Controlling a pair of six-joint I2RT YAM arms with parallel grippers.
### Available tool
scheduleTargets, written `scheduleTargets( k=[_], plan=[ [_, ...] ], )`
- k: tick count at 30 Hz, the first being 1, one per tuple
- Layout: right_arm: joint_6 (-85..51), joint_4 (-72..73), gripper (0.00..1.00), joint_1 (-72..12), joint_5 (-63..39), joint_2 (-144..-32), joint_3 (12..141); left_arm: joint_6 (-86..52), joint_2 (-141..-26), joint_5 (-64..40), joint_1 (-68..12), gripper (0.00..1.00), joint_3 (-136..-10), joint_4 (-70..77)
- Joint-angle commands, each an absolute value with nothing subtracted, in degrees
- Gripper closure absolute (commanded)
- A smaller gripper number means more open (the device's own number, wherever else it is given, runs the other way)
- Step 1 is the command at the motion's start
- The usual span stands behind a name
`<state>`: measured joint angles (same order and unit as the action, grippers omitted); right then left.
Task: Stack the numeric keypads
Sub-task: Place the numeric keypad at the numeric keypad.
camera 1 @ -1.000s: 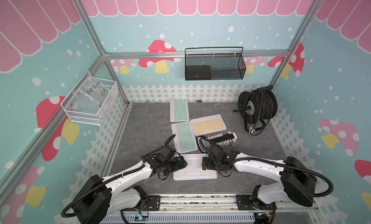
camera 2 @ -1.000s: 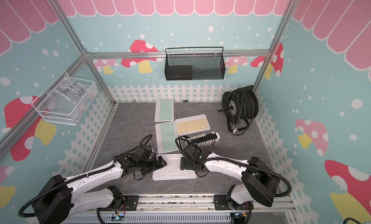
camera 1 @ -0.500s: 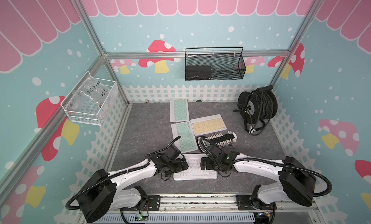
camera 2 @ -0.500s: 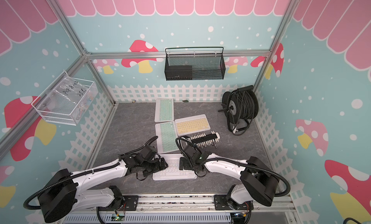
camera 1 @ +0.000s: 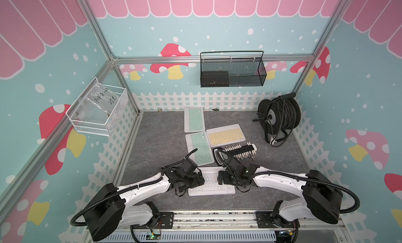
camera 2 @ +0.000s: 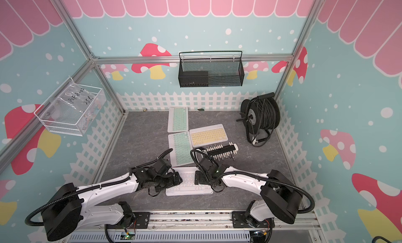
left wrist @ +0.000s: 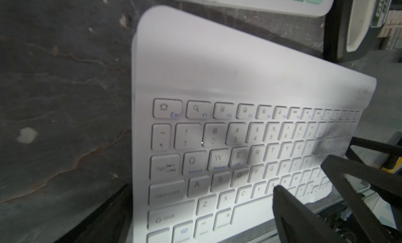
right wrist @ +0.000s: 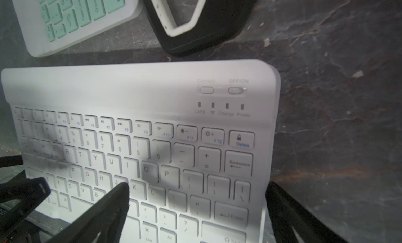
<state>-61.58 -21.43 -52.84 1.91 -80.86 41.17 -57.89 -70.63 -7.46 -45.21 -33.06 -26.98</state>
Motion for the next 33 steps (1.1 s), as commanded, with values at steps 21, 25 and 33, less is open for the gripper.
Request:
scheduleTargets(
  k=[21, 25, 33],
  plan=[
    [-59.29, -20.65, 0.0, -50.97, 1.9, -80.97, 39.54, -60.59, -71.77, -4.96, -46.15, 0.0, -36.42, -27.99],
    [-58.83, -19.98, 0.0, -50.93, 1.66, -81.58, 40.15, -60.79, -71.01, -3.44, -46.14, 0.0, -36.9, -30.06],
    [-59.49, -23.47, 0.0, -50.33, 6.6, -78.6, 42.81, -57.56, -67.34, 2.76, -44.84, 0.0, -41.33, -39.32]
  ],
)
